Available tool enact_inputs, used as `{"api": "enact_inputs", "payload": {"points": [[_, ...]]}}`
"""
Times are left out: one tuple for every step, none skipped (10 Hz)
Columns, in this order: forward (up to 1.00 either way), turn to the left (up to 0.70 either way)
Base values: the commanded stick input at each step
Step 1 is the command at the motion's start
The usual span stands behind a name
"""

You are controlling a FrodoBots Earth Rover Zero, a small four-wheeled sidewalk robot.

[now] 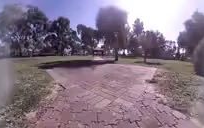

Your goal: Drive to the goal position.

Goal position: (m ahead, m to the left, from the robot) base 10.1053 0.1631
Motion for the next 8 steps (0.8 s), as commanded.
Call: {"api": "enact_inputs", "payload": {"points": [[0.70, 0.00], [0.70, 0.00], [0.70, 0.00], [0.70, 0.00], [0.70, 0.00], [0.70, 0.00], [0.70, 0.01], [0.70, 0.02]]}}
